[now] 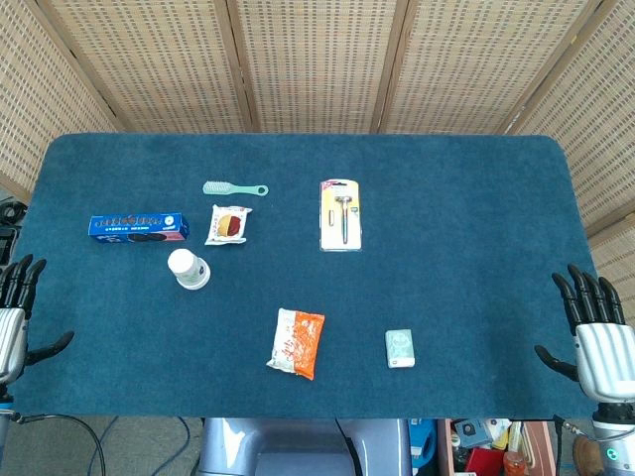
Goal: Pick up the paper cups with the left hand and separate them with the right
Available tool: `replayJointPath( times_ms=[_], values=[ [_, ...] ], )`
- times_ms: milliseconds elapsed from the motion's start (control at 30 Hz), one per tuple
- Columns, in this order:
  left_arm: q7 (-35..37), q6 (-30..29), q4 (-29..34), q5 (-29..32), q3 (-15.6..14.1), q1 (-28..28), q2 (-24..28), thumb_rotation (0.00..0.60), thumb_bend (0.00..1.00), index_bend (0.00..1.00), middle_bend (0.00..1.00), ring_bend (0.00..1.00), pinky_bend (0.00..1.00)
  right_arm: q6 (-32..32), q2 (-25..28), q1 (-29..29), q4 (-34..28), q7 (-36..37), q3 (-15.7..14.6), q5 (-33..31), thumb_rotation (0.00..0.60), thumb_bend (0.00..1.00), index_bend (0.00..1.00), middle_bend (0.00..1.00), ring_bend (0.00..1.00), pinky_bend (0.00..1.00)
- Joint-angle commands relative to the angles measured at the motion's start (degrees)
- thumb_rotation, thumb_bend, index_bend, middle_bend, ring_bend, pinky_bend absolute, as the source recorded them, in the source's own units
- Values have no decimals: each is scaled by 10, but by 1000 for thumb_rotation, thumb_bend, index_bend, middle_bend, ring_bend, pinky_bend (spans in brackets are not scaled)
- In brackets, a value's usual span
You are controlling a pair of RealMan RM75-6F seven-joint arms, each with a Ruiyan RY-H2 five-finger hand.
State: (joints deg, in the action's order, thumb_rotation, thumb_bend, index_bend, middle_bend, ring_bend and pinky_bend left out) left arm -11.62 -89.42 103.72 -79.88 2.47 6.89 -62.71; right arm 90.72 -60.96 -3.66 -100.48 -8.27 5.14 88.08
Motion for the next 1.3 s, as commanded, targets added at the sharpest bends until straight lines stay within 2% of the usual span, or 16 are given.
replayJointPath(
  times_ms=[33,267,400,500,567,733,800,967,1300],
  values=[
    [-1,5,-3,-2,-1,0,-1,600,184,0,0,0,0,0,1,1,-1,1,1,-1,600,0,0,0,0,0],
    [9,27,-22,-6,4,9,-7,600,183,0,0,0,0,0,5,1,-2,10,2,0,600,0,0,0,0,0],
    [23,86,-62,-22,20,56,-9,600,185,0,0,0,2,-5,5,0,0,12,3,-3,600,0,0,0,0,0],
    [42,142,-107,-54,31,108,-8,600,185,0,0,20,117,-12,4,-3,3,13,5,-9,600,0,0,0,0,0],
    [51,176,-136,-67,36,138,-14,600,186,0,23,80,210,-17,4,-5,5,14,7,-14,600,0,0,0,0,0],
    [72,260,-204,-76,47,208,-48,600,189,102,154,209,277,-26,2,-8,8,12,10,-26,600,0,0,0,0,0],
    [75,297,-229,-72,49,235,-65,600,190,129,182,224,282,-31,1,-9,9,13,12,-33,600,0,0,0,0,0],
    [56,345,-266,-67,48,275,-91,600,191,161,193,227,283,-38,-1,-11,14,12,14,-45,600,0,0,0,0,0],
    [46,381,-303,-56,38,306,-126,600,191,200,225,245,291,-48,-2,-12,21,17,16,-59,600,0,0,0,0,0]
  ],
)
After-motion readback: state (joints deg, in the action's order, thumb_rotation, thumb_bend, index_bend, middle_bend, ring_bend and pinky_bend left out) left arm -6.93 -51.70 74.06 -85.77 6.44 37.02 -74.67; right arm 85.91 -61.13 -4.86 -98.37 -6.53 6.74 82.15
